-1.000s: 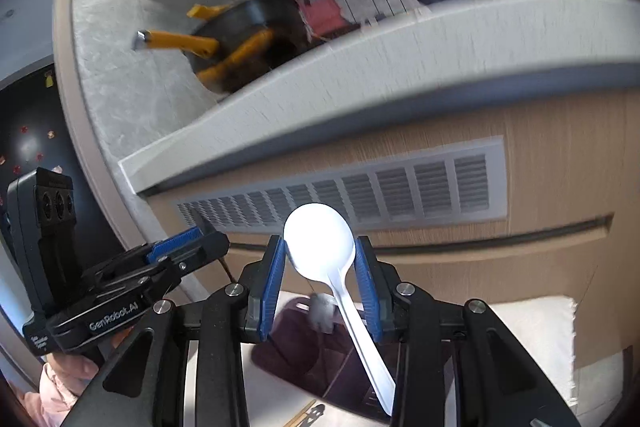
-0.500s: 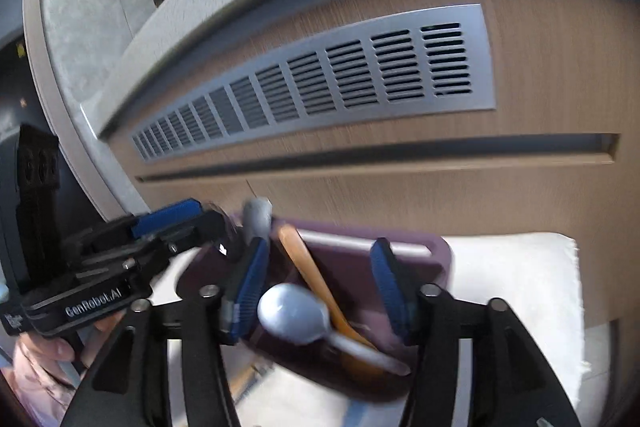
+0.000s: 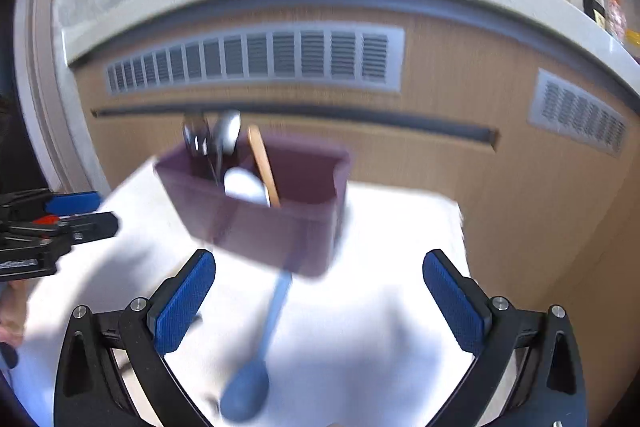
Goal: Organize utensils
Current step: 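Grasp the blue plastic spoon with the right tool while the left tool grasps the white-ball-handled spoon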
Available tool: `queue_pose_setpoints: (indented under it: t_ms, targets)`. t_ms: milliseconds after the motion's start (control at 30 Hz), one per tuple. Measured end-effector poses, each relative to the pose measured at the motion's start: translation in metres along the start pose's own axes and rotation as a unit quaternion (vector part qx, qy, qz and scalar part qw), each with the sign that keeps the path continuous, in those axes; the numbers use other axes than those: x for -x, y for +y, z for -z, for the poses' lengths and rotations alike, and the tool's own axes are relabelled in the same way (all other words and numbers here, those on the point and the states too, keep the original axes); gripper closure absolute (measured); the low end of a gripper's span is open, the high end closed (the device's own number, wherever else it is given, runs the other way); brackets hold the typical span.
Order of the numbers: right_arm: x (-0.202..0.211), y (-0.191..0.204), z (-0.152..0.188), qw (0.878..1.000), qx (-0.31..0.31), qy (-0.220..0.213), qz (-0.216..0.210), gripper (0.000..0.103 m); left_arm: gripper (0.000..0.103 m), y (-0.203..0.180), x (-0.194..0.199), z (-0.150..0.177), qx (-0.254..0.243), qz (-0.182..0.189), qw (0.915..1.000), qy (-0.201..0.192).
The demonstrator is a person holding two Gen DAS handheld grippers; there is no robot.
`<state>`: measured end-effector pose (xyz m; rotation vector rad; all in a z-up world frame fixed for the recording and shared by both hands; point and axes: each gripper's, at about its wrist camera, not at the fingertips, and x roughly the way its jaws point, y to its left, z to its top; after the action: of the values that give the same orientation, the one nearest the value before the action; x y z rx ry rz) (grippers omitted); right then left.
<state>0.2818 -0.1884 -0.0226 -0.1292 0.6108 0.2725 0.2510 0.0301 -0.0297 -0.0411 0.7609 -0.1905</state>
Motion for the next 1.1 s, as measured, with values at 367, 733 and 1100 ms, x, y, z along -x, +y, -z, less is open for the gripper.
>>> queue_pose_setpoints:
  t_ms: [367,733,1100]
  targets:
    - [0.006,0.021,0.075,0.994,0.043,0.097,0.037,0.000,0.045,-0.020,0.012,0.077,-0.033,0.044,0.9950,0.083]
    - [0.031,-0.016,0.104,0.992,0.012,0.125,0.021,0.000,0.060,-0.092,-0.039,0.068,-0.086,0.125,0.9776,0.146]
    - [0.039,-0.017,0.110,0.995,-0.019,0.098,-0.008,0.001,0.081,-0.089,-0.041,0.062,-0.068,0.098,0.9849,0.126]
